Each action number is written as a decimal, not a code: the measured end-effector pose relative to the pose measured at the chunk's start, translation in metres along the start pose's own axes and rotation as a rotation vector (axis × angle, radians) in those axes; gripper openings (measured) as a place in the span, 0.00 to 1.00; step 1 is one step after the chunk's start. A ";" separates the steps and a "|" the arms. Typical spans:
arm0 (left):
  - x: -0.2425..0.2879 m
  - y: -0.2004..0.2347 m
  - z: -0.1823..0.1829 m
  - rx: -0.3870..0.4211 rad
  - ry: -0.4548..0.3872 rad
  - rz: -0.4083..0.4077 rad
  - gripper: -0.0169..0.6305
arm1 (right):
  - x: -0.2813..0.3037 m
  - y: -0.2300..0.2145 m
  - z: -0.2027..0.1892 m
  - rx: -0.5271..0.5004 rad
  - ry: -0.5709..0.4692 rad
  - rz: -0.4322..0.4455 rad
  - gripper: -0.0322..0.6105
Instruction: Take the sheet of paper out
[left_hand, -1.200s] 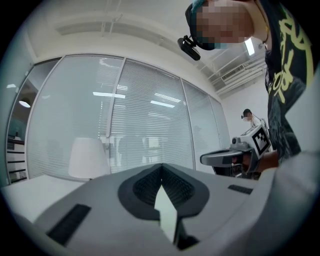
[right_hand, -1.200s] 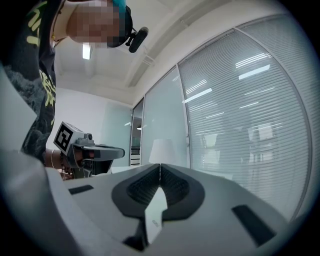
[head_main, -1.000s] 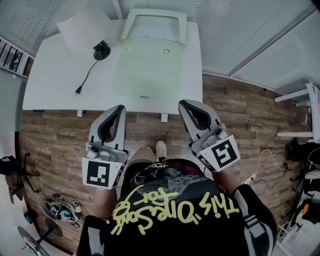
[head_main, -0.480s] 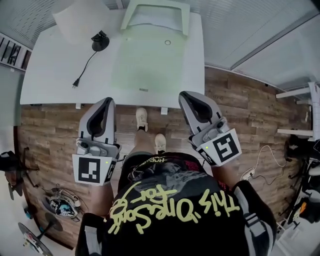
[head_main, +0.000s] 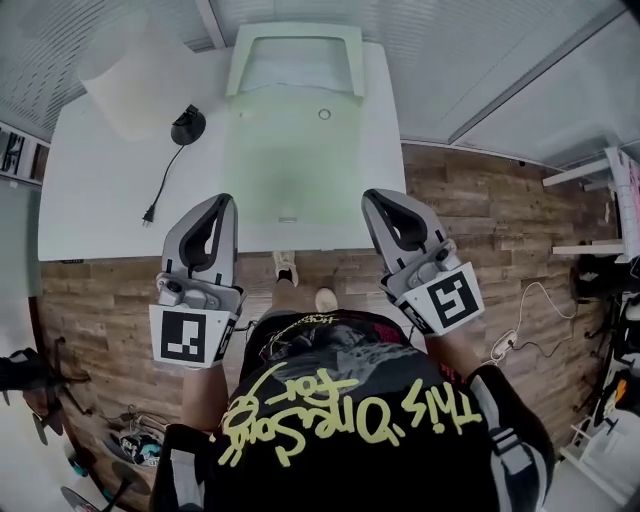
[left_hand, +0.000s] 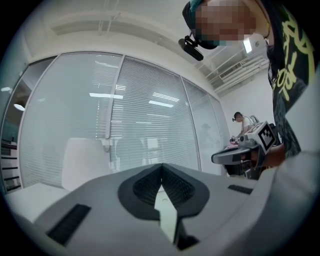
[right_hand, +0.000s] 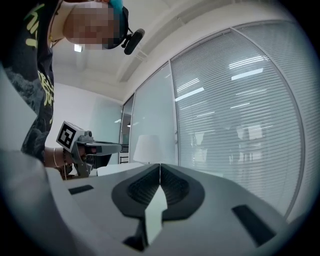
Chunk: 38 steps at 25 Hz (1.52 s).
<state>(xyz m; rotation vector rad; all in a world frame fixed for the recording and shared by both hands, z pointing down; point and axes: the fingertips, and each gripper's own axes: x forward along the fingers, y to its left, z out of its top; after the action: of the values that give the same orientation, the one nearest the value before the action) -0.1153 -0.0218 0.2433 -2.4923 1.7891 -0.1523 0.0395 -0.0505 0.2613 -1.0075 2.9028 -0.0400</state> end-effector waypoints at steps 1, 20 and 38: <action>0.005 0.003 0.000 0.002 0.001 -0.009 0.04 | 0.003 -0.003 0.000 0.001 0.000 -0.009 0.06; 0.097 0.055 -0.029 -0.017 0.081 -0.174 0.04 | 0.087 -0.045 -0.013 0.030 0.058 -0.125 0.06; 0.150 0.068 -0.076 -0.027 0.173 -0.308 0.04 | 0.137 -0.072 -0.049 0.064 0.135 -0.186 0.06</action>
<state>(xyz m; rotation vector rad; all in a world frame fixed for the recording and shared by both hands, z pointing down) -0.1411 -0.1853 0.3169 -2.8381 1.4527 -0.3721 -0.0270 -0.1913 0.3055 -1.3081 2.8921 -0.2172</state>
